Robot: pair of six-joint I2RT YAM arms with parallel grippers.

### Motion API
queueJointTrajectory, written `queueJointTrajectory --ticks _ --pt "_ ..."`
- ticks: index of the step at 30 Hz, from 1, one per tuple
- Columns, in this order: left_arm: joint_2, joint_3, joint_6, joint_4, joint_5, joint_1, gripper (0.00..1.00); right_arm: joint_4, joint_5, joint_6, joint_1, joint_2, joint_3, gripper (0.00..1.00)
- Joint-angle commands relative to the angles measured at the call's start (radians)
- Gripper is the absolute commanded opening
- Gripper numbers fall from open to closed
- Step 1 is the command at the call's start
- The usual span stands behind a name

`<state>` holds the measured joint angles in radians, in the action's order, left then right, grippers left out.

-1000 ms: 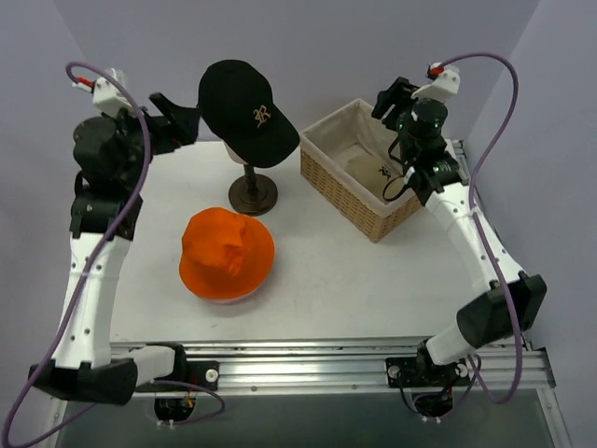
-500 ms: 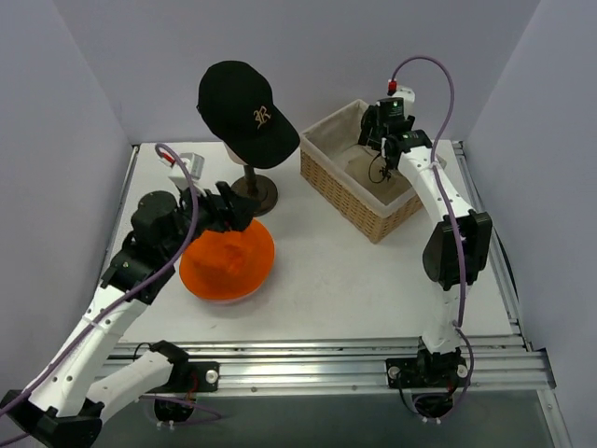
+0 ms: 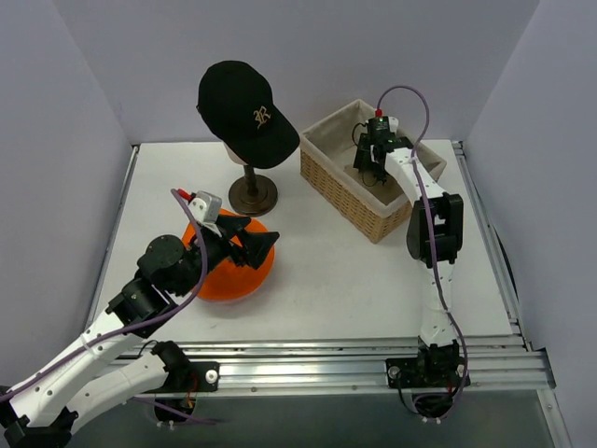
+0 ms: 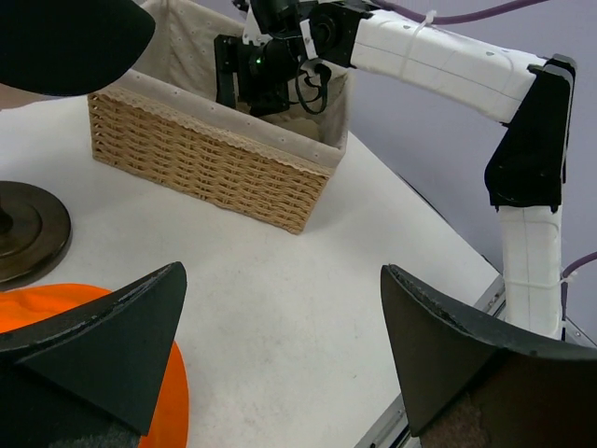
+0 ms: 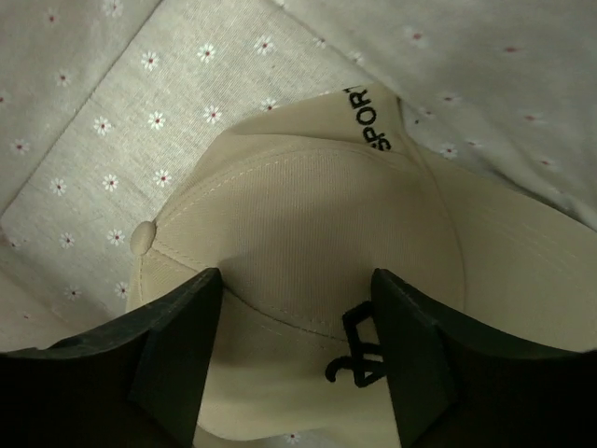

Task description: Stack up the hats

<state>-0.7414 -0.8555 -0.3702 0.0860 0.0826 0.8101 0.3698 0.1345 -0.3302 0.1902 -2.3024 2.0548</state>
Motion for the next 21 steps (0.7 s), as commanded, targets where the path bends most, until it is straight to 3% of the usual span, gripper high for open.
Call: queueJointTrajectory --ticks 1,4,8,14,21 --pt "0.014 0.010 0.025 -0.112 0.014 0.015 0.94 0.044 -0.024 0.020 -0.006 -0.014 0.050 0.58" --pt "0.037 0.026 0.004 -0.115 0.031 0.017 0.94 0.041 -0.036 0.025 -0.012 -0.031 0.054 0.43" --pt "0.080 0.042 -0.013 -0.130 0.048 0.017 0.94 0.034 -0.033 0.029 -0.021 -0.016 0.057 0.00" --pt "0.171 0.107 -0.012 -0.166 0.095 0.017 0.94 -0.057 -0.019 0.066 -0.023 0.150 0.009 0.00" --pt "0.178 0.113 -0.007 -0.164 0.108 0.017 0.94 -0.259 -0.042 0.049 -0.021 0.444 -0.215 0.00"
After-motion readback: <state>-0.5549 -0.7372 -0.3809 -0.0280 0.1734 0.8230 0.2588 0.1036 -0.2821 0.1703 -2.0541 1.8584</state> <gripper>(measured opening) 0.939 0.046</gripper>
